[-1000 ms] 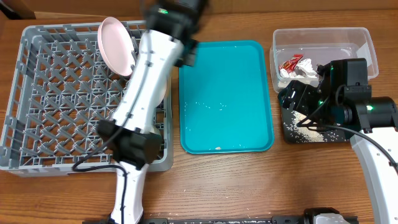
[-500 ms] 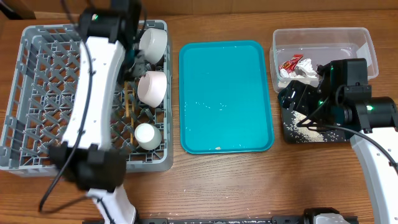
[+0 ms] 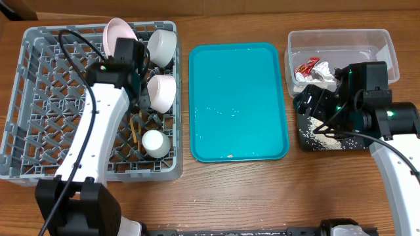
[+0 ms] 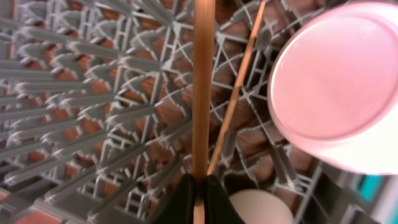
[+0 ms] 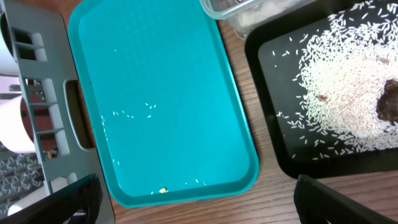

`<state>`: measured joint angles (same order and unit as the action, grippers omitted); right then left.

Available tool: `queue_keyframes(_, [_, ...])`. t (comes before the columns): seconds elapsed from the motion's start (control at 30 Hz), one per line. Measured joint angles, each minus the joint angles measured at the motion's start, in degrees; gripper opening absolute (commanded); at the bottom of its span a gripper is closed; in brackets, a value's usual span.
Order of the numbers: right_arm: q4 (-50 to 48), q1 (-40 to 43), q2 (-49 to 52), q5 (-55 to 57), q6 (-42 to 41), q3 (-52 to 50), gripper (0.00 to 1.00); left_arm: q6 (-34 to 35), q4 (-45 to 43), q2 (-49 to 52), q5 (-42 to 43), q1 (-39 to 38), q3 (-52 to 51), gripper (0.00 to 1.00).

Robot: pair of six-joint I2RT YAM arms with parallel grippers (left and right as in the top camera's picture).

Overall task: Sort waste into correct bins and load items into the dishwasher
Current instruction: 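Carry the chopstick with the left gripper and place it in the rack, then release the chopstick and raise the left gripper above the rack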

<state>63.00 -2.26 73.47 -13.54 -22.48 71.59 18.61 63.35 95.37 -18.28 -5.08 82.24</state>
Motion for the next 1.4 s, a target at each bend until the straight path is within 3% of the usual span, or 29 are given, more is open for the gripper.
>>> queue_keyframes(0.27, [0.0,0.0,0.0,0.0,0.0,0.0,1.00,-8.1,-9.0,0.1,0.1,2.7,-6.7,0.04])
queue_keyframes(0.3, [0.0,0.0,0.0,0.0,0.0,0.0,1.00,-8.8,-9.2,0.1,0.3,3.0,-6.9,0.09])
queue_keyframes(0.4, [0.0,0.0,0.0,0.0,0.0,0.0,1.00,-10.9,-9.6,0.1,1.0,3.3,-7.1,0.43])
queue_keyframes(0.5, [0.0,0.0,0.0,0.0,0.0,0.0,1.00,-11.7,-9.7,0.1,1.6,3.2,-7.3,0.62])
queue_keyframes(0.7, [0.0,0.0,0.0,0.0,0.0,0.0,1.00,-12.0,-9.1,0.1,3.8,3.3,-7.2,0.63])
queue_keyframes(0.83, [0.0,0.0,0.0,0.0,0.0,0.0,1.00,-11.4,-3.4,0.2,6.8,3.3,-4.4,0.64])
queue_keyframes(0.93, [0.0,0.0,0.0,0.0,0.0,0.0,1.00,-11.0,1.7,0.1,9.0,3.2,2.3,0.75])
queue_keyframes(1.03, [0.0,0.0,0.0,0.0,0.0,0.0,1.00,-10.5,6.3,-1.2,11.8,3.2,9.9,1.00])
queue_keyframes(1.17, [0.0,0.0,0.0,0.0,0.0,0.0,1.00,-9.7,8.6,-5.5,16.9,3.2,15.6,1.00])
queue_keyframes(1.4, [0.0,0.0,0.0,0.0,0.0,0.0,1.00,-9.7,9.1,-9.8,23.2,3.2,16.8,1.00])
